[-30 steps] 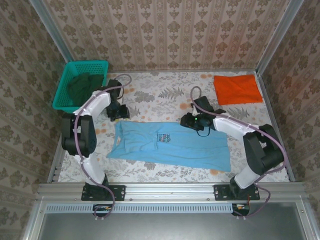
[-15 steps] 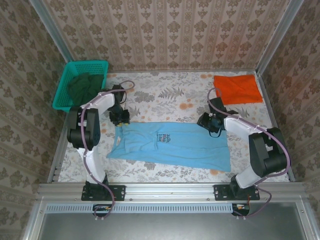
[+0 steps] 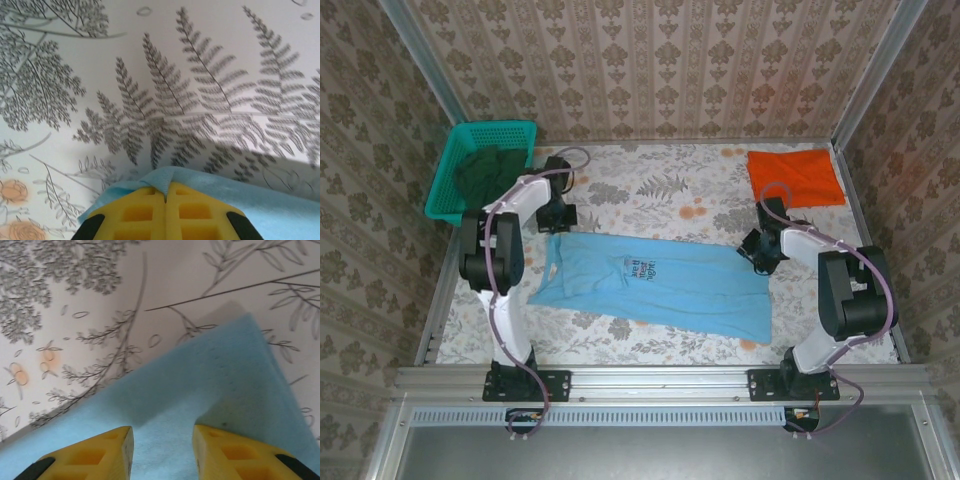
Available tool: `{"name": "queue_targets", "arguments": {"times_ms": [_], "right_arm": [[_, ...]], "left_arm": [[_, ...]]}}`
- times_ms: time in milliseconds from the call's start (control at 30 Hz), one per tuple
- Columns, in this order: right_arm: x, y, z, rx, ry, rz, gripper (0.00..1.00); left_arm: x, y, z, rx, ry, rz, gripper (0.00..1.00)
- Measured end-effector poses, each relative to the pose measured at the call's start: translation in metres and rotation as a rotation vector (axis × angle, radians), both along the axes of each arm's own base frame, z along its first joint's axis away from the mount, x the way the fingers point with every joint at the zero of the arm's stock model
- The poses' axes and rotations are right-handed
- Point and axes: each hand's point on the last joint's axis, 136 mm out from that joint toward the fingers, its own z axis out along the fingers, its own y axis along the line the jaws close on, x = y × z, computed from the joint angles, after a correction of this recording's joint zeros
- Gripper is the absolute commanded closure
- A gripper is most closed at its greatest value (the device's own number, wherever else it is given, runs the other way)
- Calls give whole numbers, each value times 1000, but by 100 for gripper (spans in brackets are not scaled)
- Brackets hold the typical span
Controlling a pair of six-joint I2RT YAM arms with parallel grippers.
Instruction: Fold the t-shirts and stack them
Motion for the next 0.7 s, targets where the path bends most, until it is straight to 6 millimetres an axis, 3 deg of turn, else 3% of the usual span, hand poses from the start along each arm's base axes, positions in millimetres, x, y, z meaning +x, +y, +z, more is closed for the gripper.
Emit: {"name": "queue_targets", "arguments": {"times_ms": [233,467,567,700], "right_arm": [[1,-11,-1,13,5,-47,60],[1,-15,1,26,0,-59,54],[-1,-16,7,25,-4,-56,52],[0,-15,32,27,-76,-48,51]], "left_arm": [[30,13,-9,92,-14,33,76],[60,17,22,118,-94,63,60],[63,6,34,100,-121,46,55],[47,-27,53,36,-131,-5,55]]}}
